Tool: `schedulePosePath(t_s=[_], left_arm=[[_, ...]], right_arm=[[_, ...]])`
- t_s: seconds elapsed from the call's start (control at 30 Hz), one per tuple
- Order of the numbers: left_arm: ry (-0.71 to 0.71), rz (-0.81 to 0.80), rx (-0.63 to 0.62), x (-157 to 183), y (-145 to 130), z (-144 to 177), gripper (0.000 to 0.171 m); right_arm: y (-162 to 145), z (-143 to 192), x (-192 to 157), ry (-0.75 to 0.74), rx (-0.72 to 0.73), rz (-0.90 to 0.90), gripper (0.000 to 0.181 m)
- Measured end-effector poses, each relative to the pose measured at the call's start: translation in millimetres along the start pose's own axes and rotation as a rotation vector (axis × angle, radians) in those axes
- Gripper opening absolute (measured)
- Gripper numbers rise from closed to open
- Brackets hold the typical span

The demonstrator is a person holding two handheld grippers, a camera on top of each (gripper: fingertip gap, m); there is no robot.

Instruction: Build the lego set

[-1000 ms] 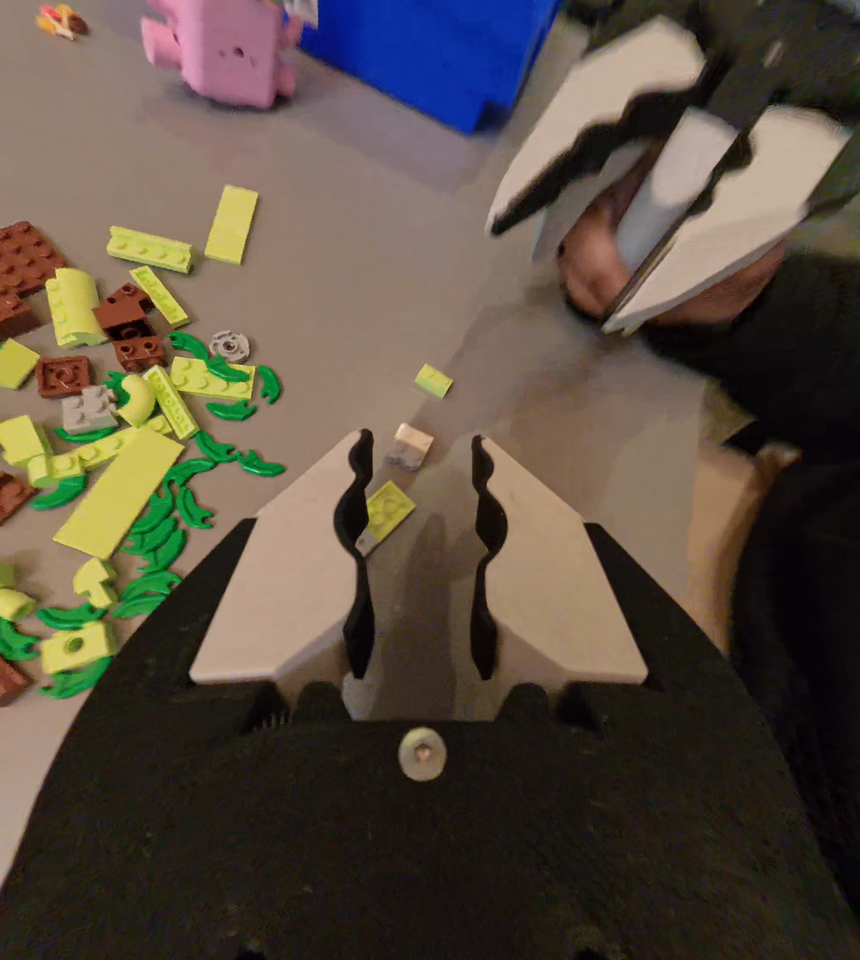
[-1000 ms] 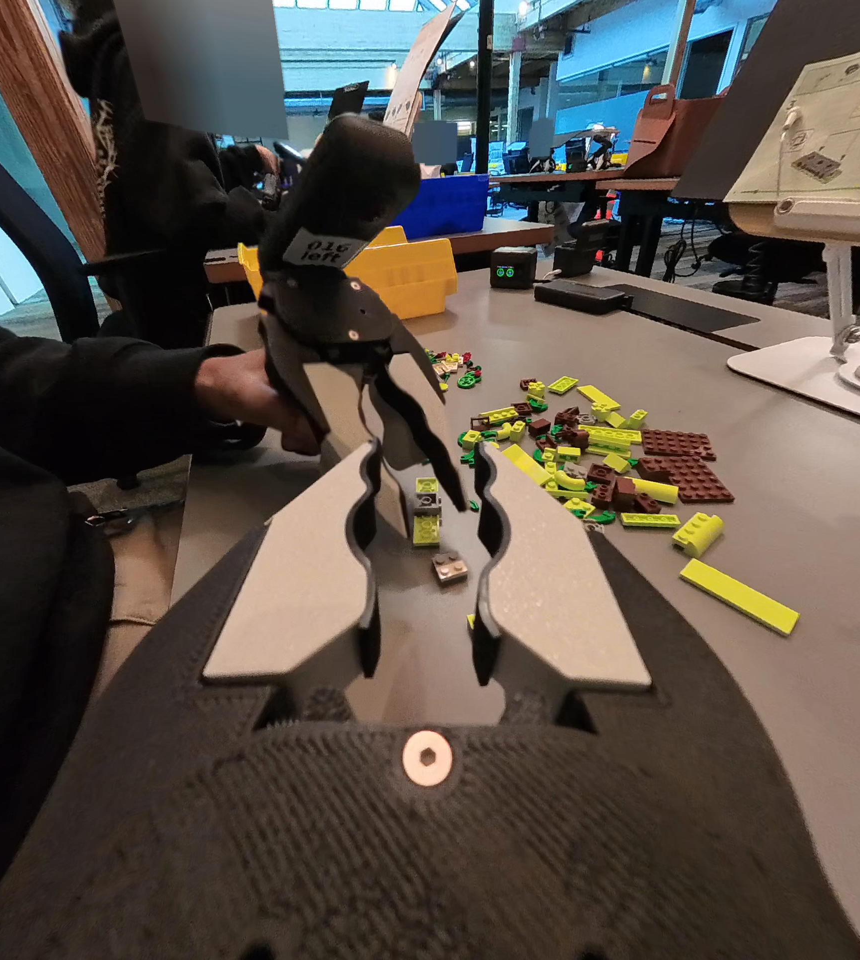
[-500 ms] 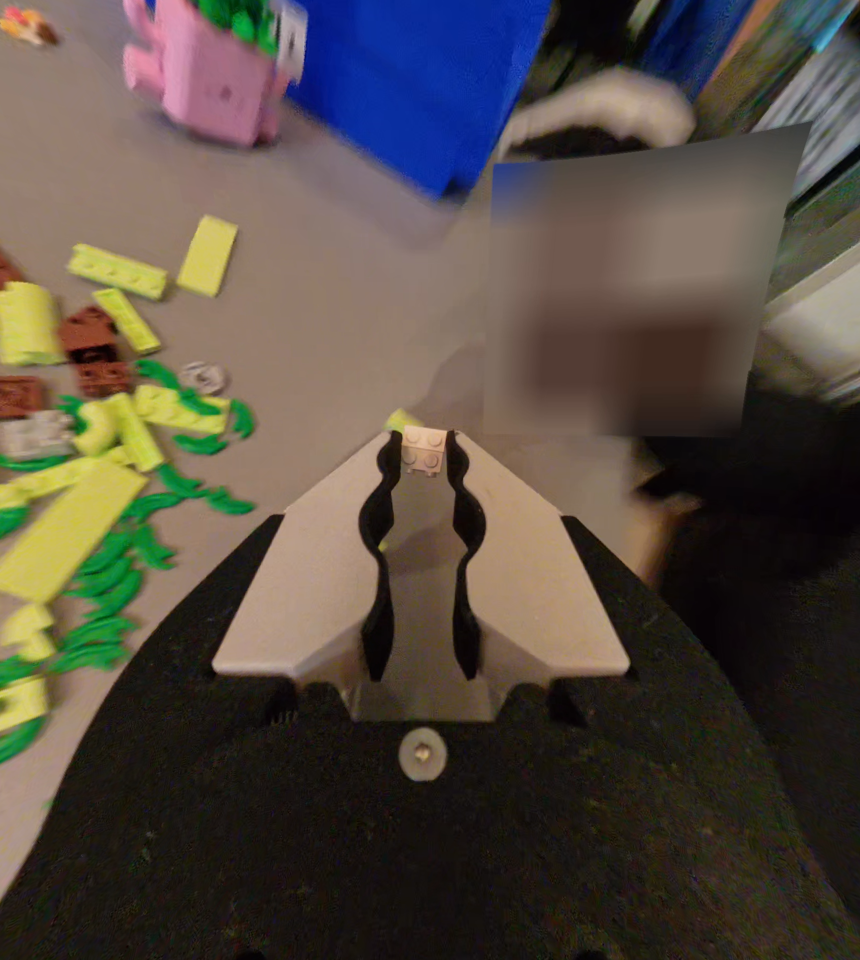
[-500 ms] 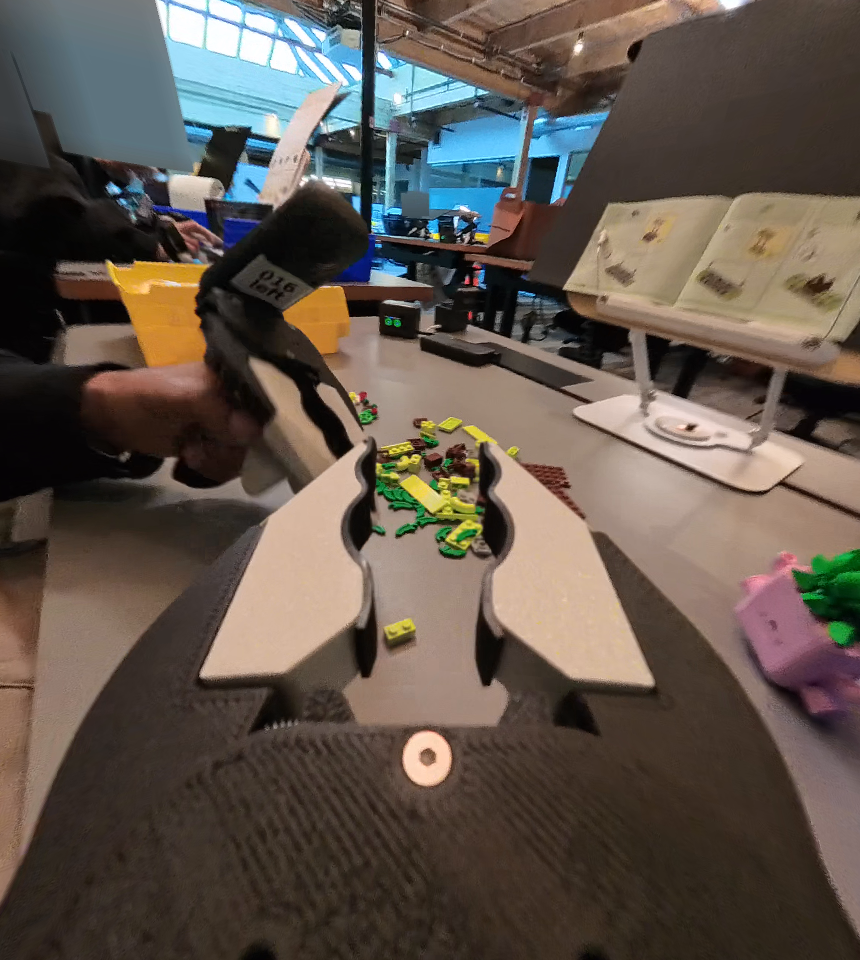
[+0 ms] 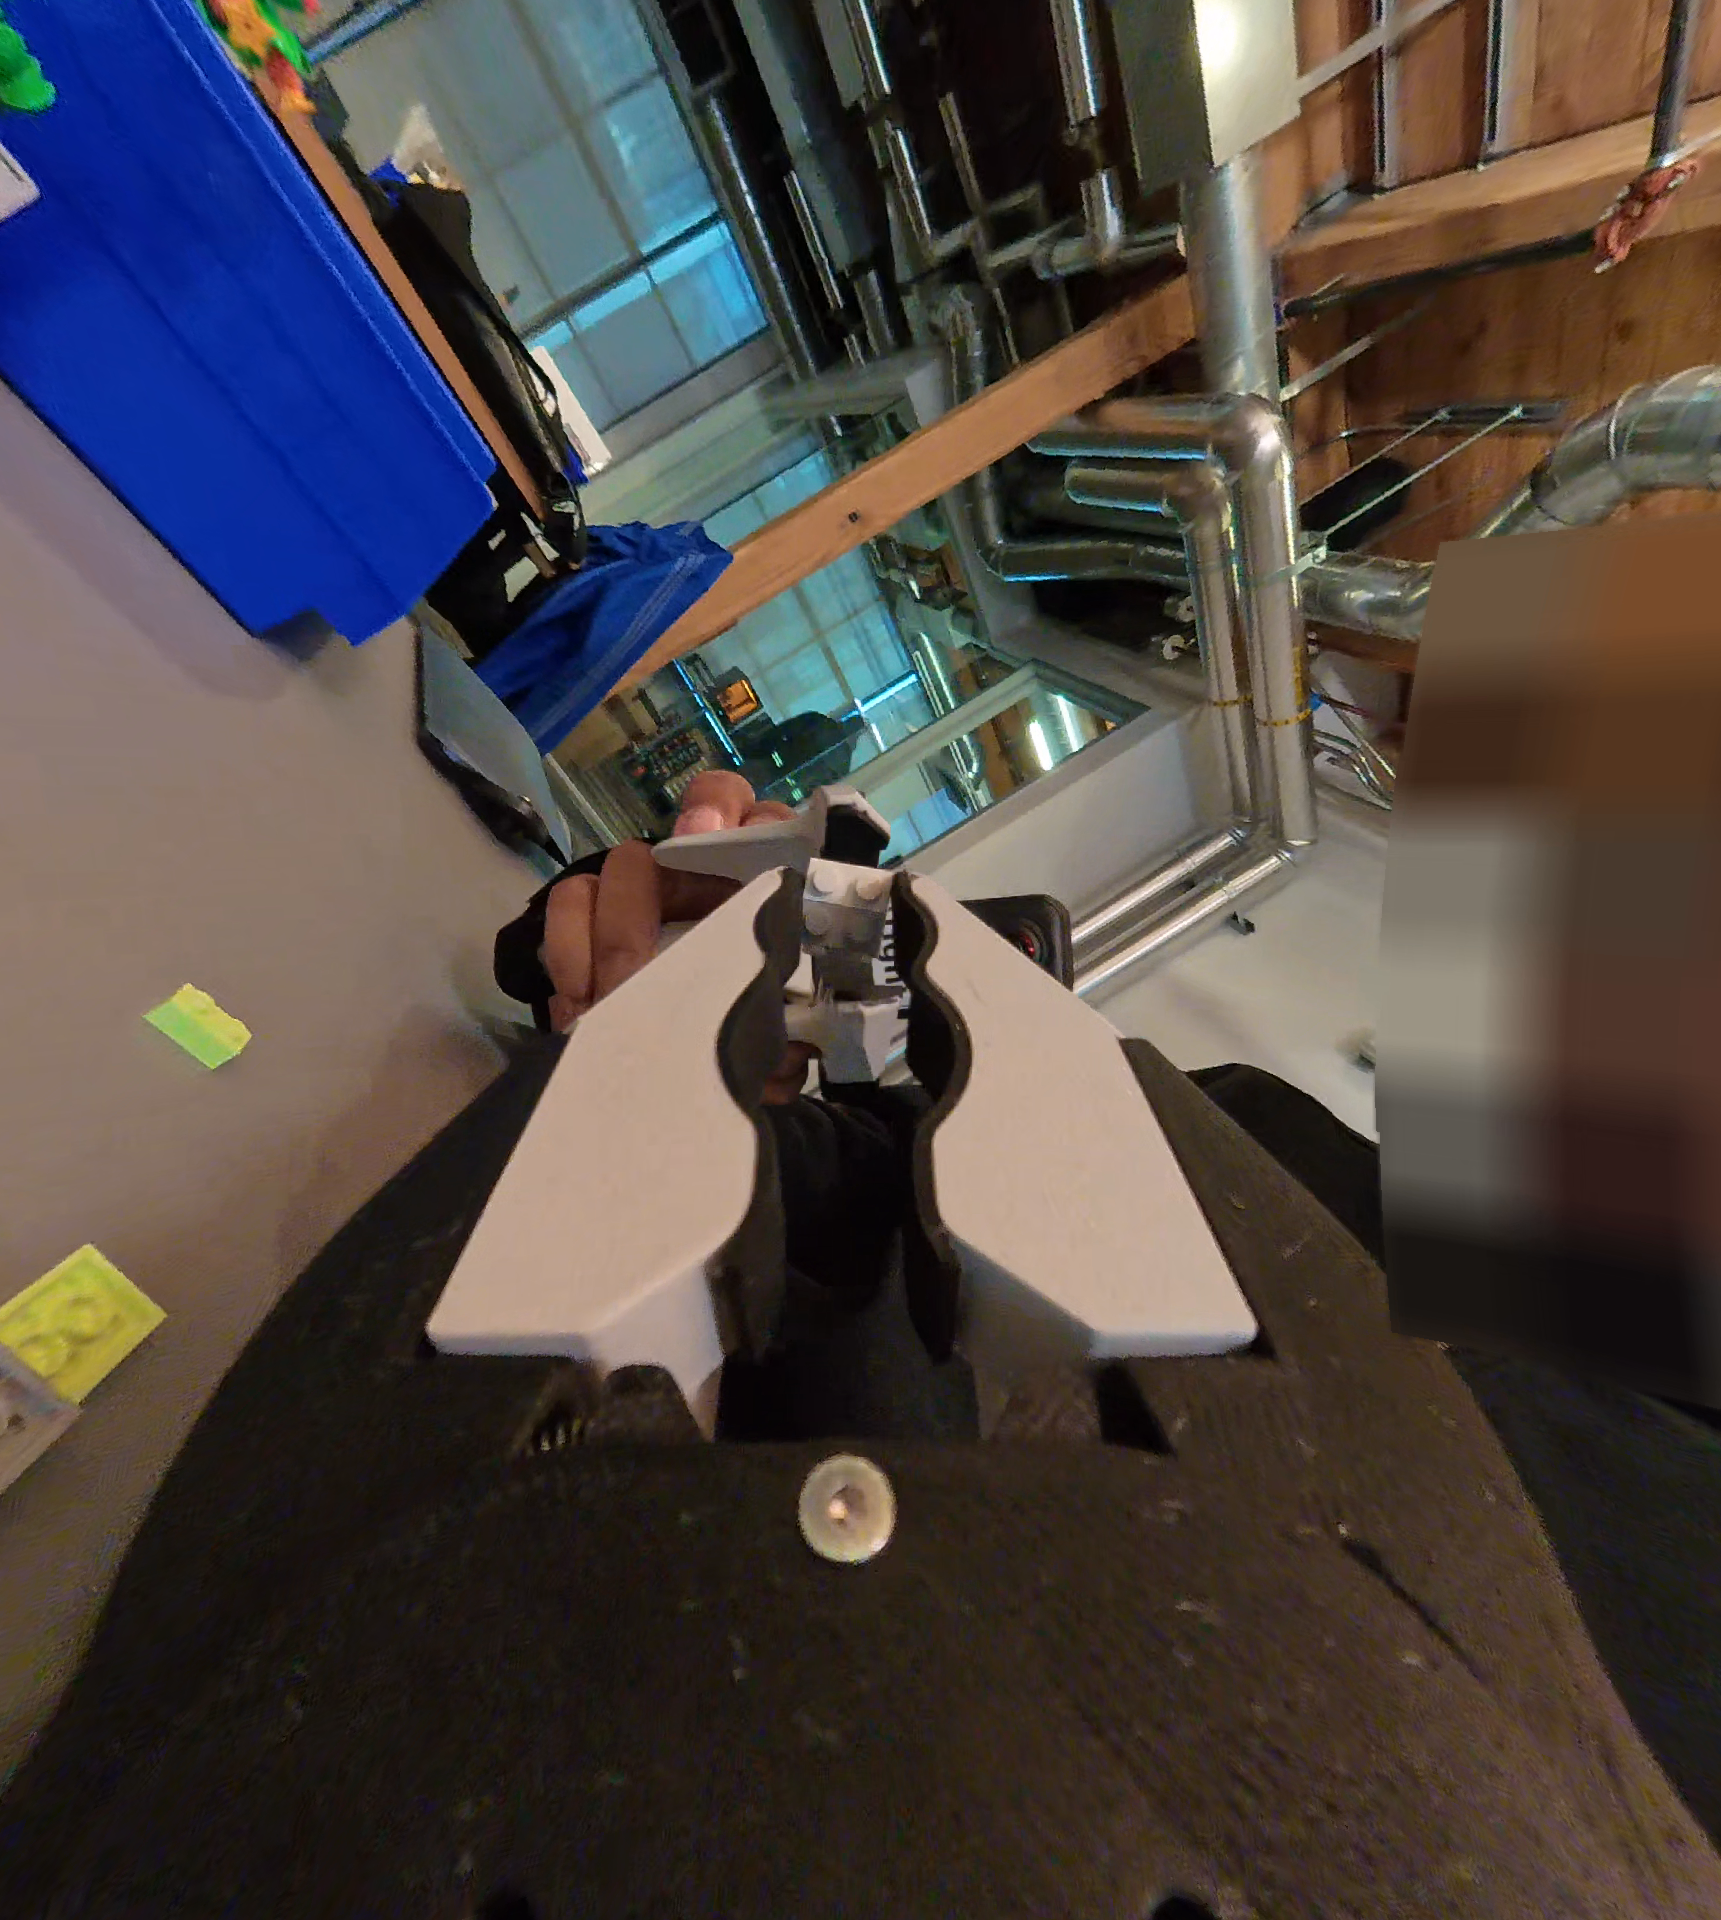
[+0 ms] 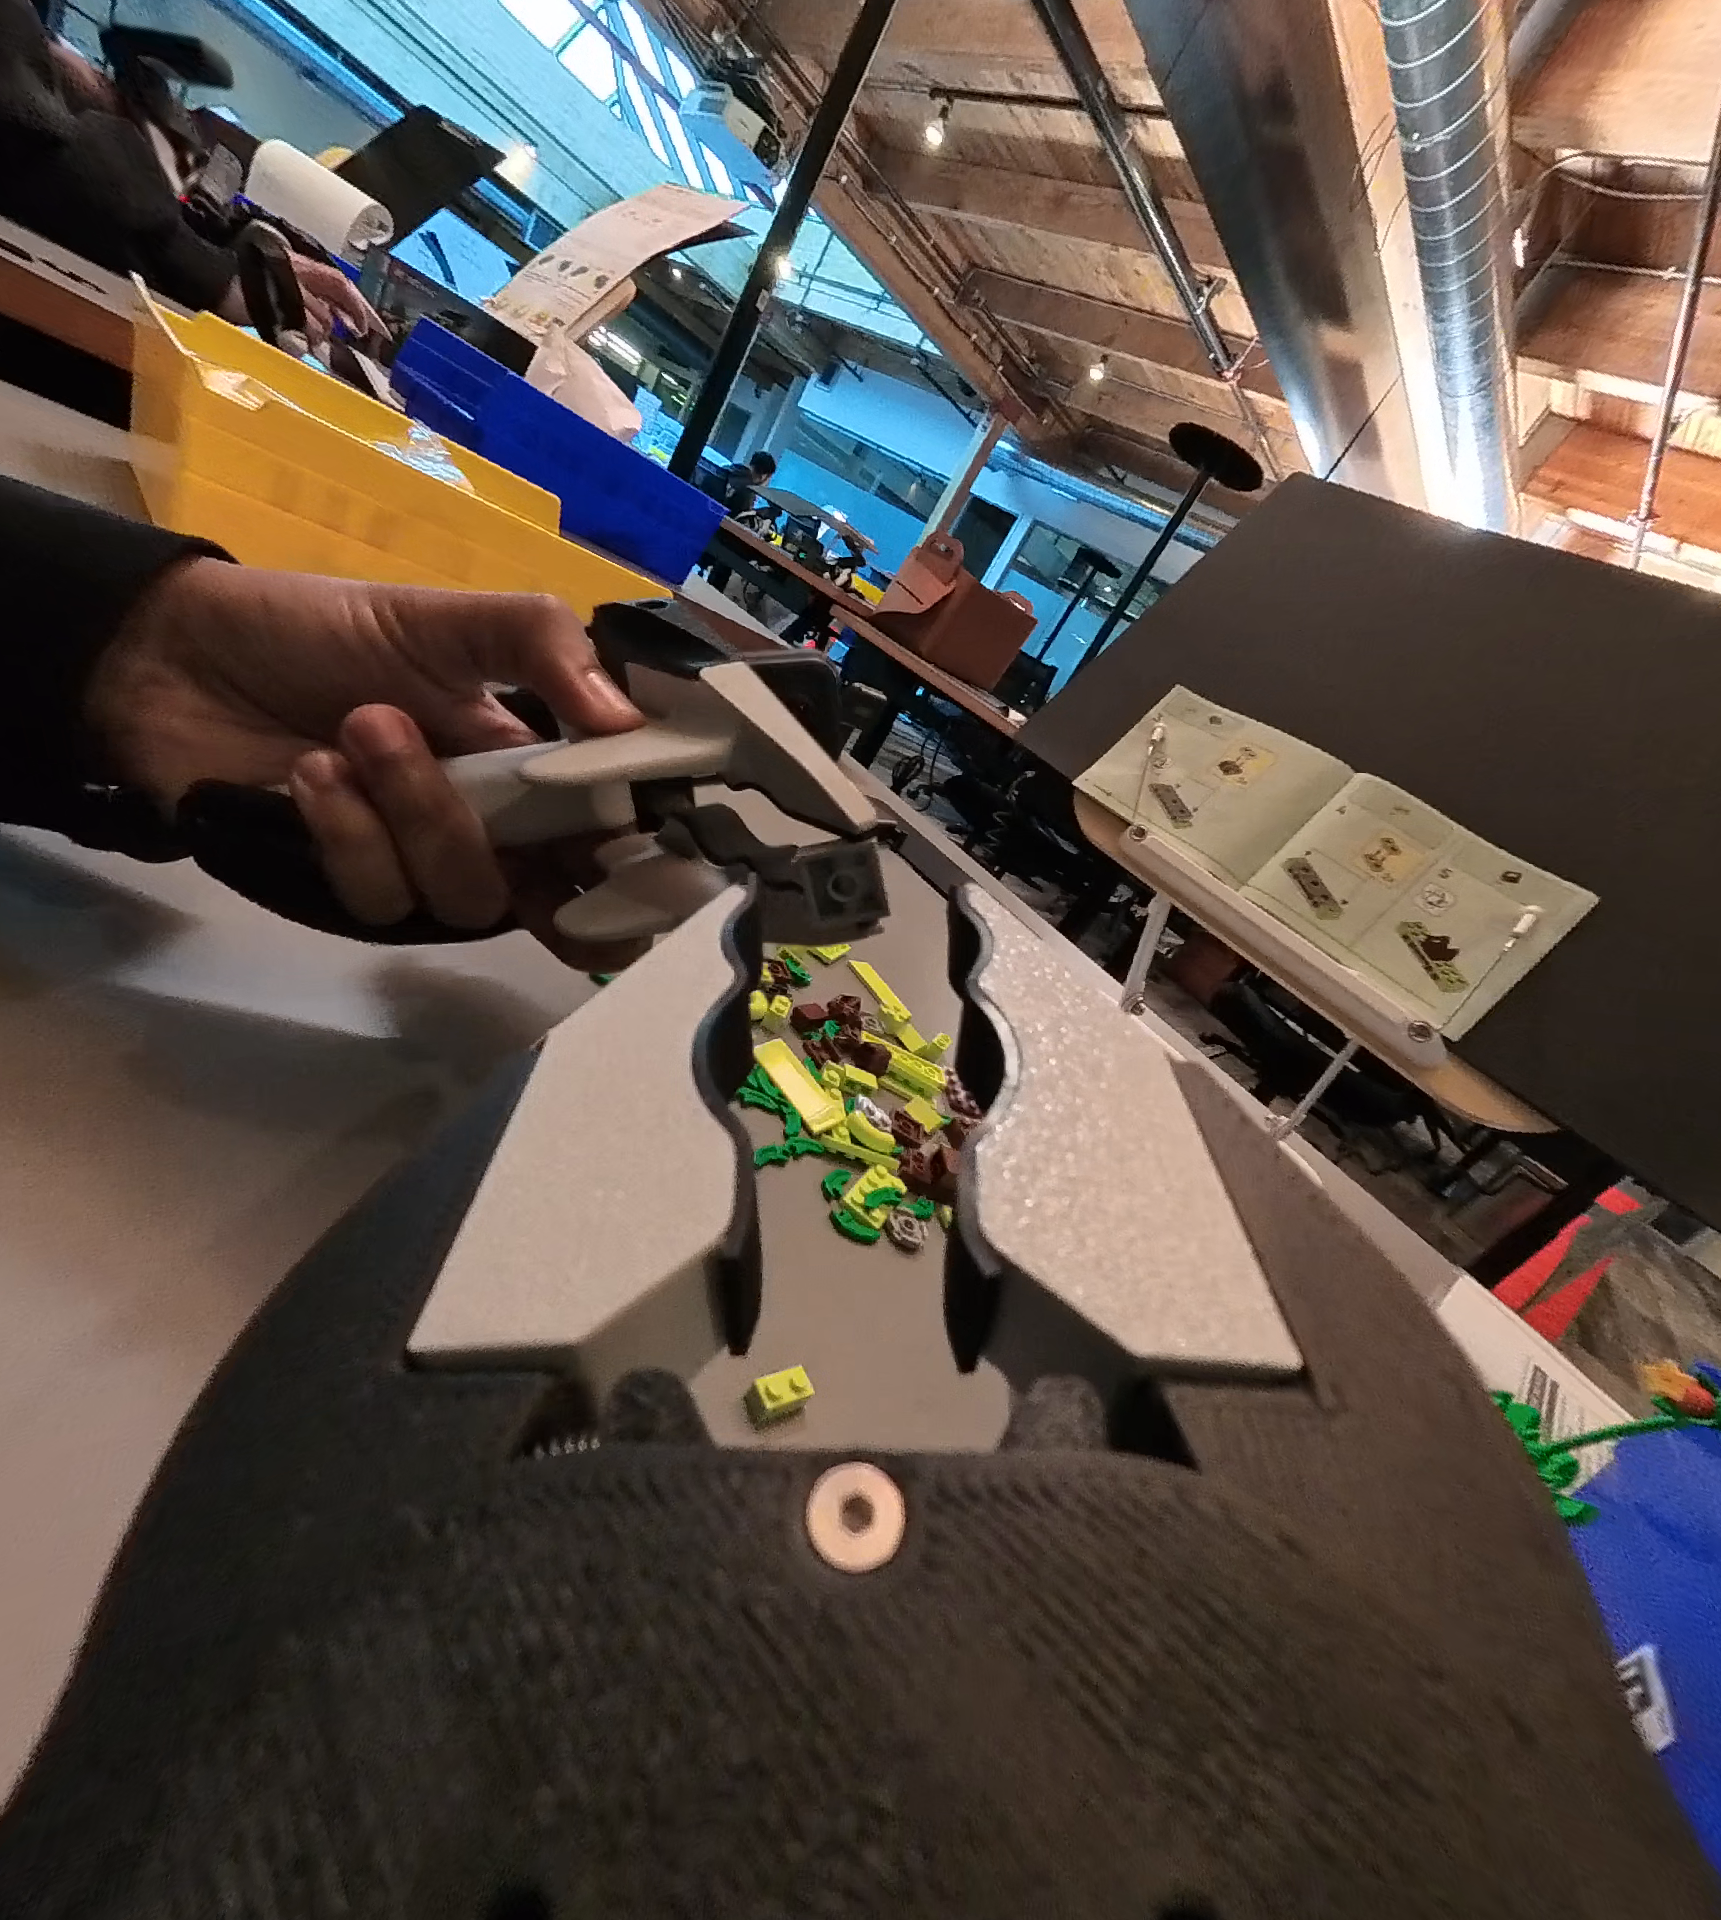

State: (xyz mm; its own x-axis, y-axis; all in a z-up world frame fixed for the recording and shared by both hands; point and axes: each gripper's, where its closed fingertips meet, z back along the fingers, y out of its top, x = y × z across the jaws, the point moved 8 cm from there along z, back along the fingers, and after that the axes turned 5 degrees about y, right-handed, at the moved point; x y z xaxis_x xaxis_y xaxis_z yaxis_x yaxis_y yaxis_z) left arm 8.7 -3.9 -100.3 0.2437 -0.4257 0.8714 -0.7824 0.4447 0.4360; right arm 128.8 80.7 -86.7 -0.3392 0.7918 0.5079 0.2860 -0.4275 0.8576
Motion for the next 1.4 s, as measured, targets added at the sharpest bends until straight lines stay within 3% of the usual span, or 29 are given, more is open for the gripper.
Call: schedulePosePath(t_s=[0.23,0.4,0.6,0.83,1.4], left_arm=[[-0.033,0.029,-0.037,-3.8,-4.6,-2.8,0.015],[-0.047,0.025,-0.06,-4.2,-5.1,-0.3,0.015],[-0.053,0.044,-0.088,-5.7,-6.7,2.7,0.015],[-0.051,0.051,-0.104,-6.4,-6.6,6.0,0.014],[-0.052,0.054,-0.12,-7.0,-8.3,7.5,0.014]], right_arm=[[1.5,0.6,-6.3,0.007,-0.008,0.085,0.013],[1.9,-0.8,-12.0,-0.019,-0.007,0.163,0.013],[0.7,-1.2,-10.0,0.027,-0.006,0.08,0.019],[0.4,-2.7,-14.9,0.064,-0.016,0.096,0.006],[-1.3,-1.7,-13.5,0.094,0.0,0.048,0.013]])
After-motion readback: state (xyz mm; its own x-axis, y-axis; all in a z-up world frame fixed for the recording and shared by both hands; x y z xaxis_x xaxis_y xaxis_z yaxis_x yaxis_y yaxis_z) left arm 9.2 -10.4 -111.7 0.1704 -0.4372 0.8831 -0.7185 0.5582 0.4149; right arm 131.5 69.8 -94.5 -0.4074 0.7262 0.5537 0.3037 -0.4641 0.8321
